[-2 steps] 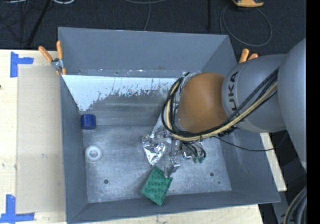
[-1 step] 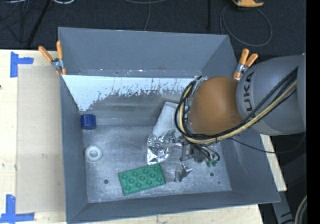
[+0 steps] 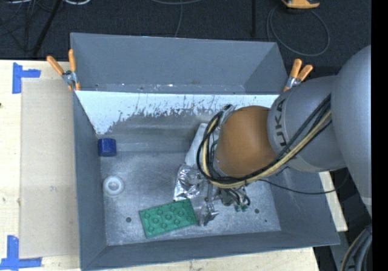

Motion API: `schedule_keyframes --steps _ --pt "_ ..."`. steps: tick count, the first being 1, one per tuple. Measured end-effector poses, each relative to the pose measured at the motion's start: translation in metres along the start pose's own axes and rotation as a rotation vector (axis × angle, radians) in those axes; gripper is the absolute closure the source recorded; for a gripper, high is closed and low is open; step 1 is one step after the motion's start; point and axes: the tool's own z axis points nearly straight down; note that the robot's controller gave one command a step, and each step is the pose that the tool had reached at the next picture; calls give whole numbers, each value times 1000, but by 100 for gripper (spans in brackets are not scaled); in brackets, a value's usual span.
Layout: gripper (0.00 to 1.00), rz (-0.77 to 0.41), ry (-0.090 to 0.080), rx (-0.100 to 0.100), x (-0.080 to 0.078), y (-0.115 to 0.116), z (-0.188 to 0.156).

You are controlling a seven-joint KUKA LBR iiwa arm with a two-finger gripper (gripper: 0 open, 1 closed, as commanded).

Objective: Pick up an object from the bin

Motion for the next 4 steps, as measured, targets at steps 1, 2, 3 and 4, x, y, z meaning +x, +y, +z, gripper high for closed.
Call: schedule_keyframes --steps 1,2,3,4 --pt "100 -1 -9 -4 -3 2 -3" --pt "100 41 18 -8 12 61 -93" --pt "100 55 15 -6 -13 64 -159" --pt "100 76 35 -3 -1 19 -32"
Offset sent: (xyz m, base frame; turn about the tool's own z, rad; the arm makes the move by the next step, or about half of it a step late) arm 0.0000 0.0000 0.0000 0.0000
